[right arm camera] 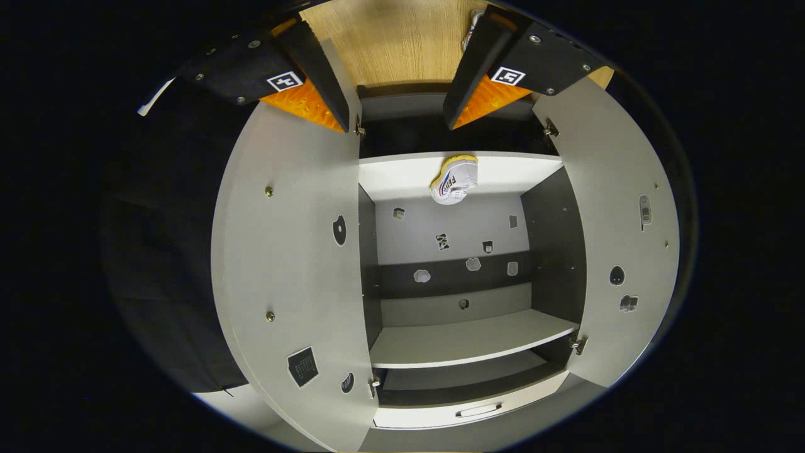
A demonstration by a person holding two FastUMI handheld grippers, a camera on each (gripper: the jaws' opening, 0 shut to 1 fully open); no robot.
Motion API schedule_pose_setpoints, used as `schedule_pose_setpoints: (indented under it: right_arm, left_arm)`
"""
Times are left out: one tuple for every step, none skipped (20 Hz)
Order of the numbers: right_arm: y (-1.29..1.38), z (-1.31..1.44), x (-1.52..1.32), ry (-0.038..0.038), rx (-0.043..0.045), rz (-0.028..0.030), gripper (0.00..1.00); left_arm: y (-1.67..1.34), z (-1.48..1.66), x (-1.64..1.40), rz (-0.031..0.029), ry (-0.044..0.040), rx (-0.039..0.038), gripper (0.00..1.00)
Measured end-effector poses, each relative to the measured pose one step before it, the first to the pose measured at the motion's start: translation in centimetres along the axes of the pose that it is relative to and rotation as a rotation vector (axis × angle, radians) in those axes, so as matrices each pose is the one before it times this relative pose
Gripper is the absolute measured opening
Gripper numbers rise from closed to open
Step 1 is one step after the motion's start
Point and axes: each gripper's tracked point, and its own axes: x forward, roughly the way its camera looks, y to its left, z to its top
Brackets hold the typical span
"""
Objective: Grab one shoe with the right hand and put it into the shoe cabinet, grab the other shoe with the left hand and put it into the shoe cabinet; then close the right door with the right hand and the left door with the left hand.
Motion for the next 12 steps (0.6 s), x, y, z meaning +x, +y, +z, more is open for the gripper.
schedule_pose_setpoints:
  right_arm:
    - [0.049, -0.009, -0.033, -0.00018, -0.00217, 0.00178, 0.93]
    - [0.061, 0.079, -0.132, -0.00268, -0.00409, 0.00276, 0.93]
    - [0.052, 0.105, -0.113, -0.00324, -0.00486, 0.00155, 0.93]
    - [-0.060, 0.100, -0.079, -0.00351, -0.00339, 0.00176, 0.93]
    - [0.112, 0.060, -0.016, -0.00267, 0.00010, 0.00222, 0.93]
    - [0.096, 0.056, -0.092, -0.00100, 0.00400, 0.00497, 0.93]
    - [0.172, 0.037, 0.080, -0.00068, 0.00642, 0.00809, 0.93]
    - [0.201, 0.005, -0.037, 0.00054, 0.00556, 0.00764, 0.93]
    - [0.146, 0.098, 0.000, -0.00208, 0.00332, 0.00778, 0.93]
    - [0.132, 0.059, 0.028, -0.00292, -0.00114, 0.00657, 0.93]
    - [-0.111, 0.053, 0.121, -0.00392, -0.00858, 0.00070, 0.93]
    - [-0.104, -0.054, 0.081, -0.00213, -0.01092, -0.00254, 0.93]
  left_arm:
    - [-0.072, 0.265, 0.057, -0.00001, 0.00704, 0.00294, 0.08]
    - [0.215, 0.227, -0.311, 0.00398, 0.00083, 0.00769, 0.07]
    - [0.118, 0.399, -0.506, 0.00001, 0.00108, 0.00484, 0.07]
    - [-0.063, 0.616, -0.174, -0.00897, -0.00597, -0.00218, 0.07]
    - [-0.054, 0.851, -0.581, -0.01283, -0.00858, -0.00143, 0.07]
    - [0.053, 0.720, -0.759, -0.00929, -0.01210, -0.00160, 0.07]
    - [0.354, 0.897, -0.959, -0.00476, -0.01295, -0.00292, 0.07]
    - [0.421, 0.690, -0.797, -0.00215, -0.00894, -0.00713, 0.07]
    - [0.236, 0.704, -0.863, 0.00058, -0.00471, -0.01338, 0.07]
    - [0.146, 0.743, -0.873, -0.00134, -0.01062, -0.01592, 0.06]
    - [0.148, 1.213, -1.298, -0.00628, -0.01525, -0.01220, 0.06]
    - [0.125, 0.923, -1.014, -0.00565, -0.01724, -0.00906, 0.07]
